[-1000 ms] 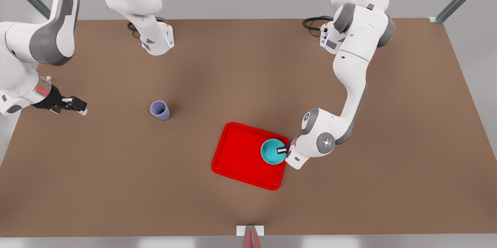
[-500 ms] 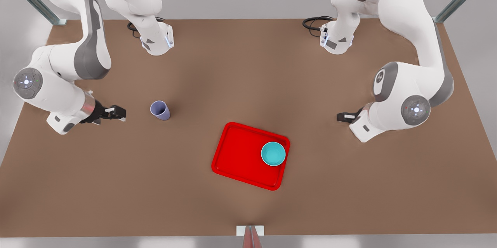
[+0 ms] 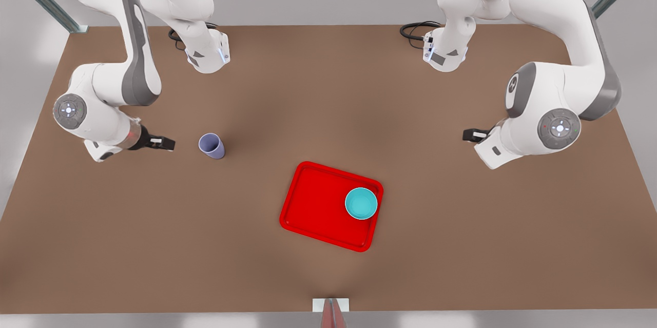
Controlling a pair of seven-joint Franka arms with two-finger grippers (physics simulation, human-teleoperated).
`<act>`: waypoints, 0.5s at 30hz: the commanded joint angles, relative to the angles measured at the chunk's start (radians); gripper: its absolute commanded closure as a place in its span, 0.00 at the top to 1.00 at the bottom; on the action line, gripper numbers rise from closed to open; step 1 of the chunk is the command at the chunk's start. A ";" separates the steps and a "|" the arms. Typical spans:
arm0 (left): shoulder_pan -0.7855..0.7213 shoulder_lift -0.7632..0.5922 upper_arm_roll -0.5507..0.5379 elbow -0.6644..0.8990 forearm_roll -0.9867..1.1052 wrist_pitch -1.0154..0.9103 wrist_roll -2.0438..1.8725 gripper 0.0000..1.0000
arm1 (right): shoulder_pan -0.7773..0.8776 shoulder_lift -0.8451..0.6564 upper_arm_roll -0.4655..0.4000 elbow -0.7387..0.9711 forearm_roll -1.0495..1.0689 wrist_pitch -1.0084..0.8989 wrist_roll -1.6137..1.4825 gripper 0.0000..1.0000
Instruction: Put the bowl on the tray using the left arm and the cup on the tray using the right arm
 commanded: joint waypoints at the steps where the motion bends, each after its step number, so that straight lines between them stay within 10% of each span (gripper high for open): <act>1: 0.000 0.000 0.000 0.000 -0.003 0.001 0.000 1.00 | 0.029 -0.003 0.003 -0.008 0.000 0.000 0.000 1.00; 15: 0.000 0.011 0.002 -0.002 -0.003 -0.010 0.000 1.00 | 0.031 0.011 0.041 -0.126 0.111 0.054 0.026 1.00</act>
